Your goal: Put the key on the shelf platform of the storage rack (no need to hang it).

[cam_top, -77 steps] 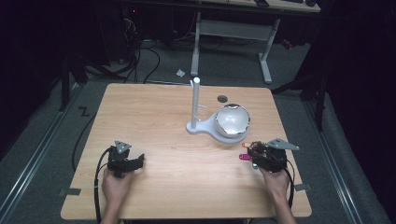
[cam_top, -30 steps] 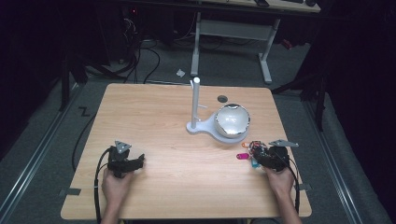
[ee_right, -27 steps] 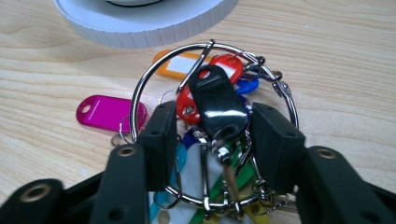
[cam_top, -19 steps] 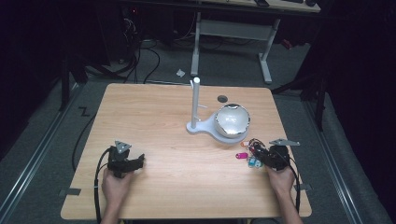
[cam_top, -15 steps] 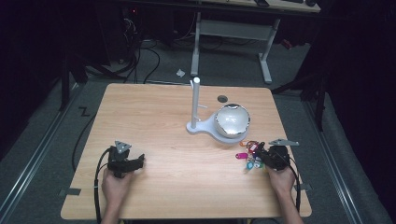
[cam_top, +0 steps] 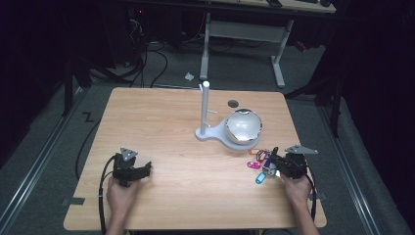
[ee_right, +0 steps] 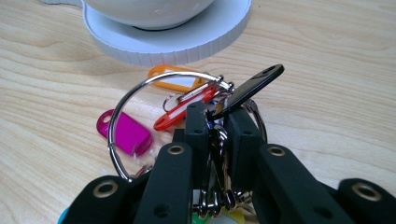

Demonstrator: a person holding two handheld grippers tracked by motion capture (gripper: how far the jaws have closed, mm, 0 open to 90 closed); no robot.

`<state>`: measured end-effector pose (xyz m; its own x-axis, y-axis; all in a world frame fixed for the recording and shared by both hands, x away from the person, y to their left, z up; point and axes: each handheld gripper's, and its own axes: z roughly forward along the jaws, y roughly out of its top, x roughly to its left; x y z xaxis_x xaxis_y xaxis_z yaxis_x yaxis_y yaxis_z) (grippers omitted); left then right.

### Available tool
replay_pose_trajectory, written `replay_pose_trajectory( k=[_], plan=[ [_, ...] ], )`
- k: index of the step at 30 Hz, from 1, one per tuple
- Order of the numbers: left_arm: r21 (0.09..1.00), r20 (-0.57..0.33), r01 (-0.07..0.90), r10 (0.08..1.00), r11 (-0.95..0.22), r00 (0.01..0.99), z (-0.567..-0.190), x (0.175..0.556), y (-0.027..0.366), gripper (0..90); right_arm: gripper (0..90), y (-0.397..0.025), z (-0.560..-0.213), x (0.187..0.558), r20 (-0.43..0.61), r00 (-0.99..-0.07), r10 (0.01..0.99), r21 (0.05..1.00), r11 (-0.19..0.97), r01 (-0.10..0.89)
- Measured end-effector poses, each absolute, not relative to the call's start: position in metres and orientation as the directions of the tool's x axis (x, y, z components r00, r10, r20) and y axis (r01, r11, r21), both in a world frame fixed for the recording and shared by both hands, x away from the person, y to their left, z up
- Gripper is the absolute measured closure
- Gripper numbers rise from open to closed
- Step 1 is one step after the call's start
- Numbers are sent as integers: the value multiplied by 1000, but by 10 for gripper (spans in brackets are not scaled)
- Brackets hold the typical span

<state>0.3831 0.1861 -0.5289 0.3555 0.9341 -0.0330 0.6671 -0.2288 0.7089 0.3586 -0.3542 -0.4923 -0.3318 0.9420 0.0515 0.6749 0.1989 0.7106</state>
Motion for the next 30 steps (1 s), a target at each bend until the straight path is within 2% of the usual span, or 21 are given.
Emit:
replay_pose_trajectory(
  k=[4,6,30],
  plan=[
    [709,-33,667,934,-229,355,-529,383,186,224,812,-357,-484,356,40,-345,938,721,212,659],
    [709,-33,667,934,-229,355,-529,383,186,224,842,-357,-478,356,35,-350,936,729,216,650],
    [709,-34,667,934,-228,356,-529,383,186,224,843,-353,-430,357,5,-408,913,783,250,569]
  ],
)
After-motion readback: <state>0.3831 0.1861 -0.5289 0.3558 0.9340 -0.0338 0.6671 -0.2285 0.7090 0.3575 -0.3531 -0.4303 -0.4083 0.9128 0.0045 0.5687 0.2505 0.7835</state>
